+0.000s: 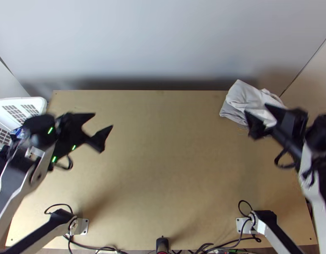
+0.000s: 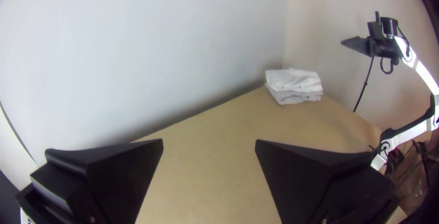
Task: Fold the t-shirt
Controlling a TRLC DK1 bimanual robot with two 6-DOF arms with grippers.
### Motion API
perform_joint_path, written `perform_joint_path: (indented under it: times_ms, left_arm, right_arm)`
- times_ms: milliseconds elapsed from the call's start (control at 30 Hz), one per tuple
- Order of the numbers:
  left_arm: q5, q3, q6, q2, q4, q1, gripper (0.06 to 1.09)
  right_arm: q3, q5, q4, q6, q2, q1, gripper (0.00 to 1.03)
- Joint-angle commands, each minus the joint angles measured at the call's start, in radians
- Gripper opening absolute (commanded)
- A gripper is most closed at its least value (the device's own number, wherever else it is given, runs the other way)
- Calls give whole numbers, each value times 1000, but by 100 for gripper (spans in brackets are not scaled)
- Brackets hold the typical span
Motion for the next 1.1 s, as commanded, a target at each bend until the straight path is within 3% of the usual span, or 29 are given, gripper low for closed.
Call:
perform_joint_path:
  times_ms: [0,133,267,333,400,700,833,1067]
  left_arm:
    - [-17,-361,-35,-390,146,77,104]
    - [-35,-525,-16,-605,166,164,104]
    - [-34,-628,21,-774,194,287,104]
    - [-34,-660,63,-807,217,327,104]
    - [-34,-697,93,-838,235,341,104]
    - [-34,-902,136,-936,508,397,104]
    - [-32,-979,188,-939,528,382,104]
    - [-32,-1034,231,-939,495,383,104]
  right_arm:
    - [-349,34,152,20,-338,67,98]
    - [-515,143,176,-10,-472,71,98]
    - [-699,172,245,-107,-663,46,98]
    - [-763,172,341,-150,-794,-8,98]
    - [-859,167,488,-266,-881,-31,98]
    - [-940,170,477,-319,-875,-51,98]
    - [-974,170,454,-358,-875,-45,98]
    - [-977,167,262,-368,-875,-23,98]
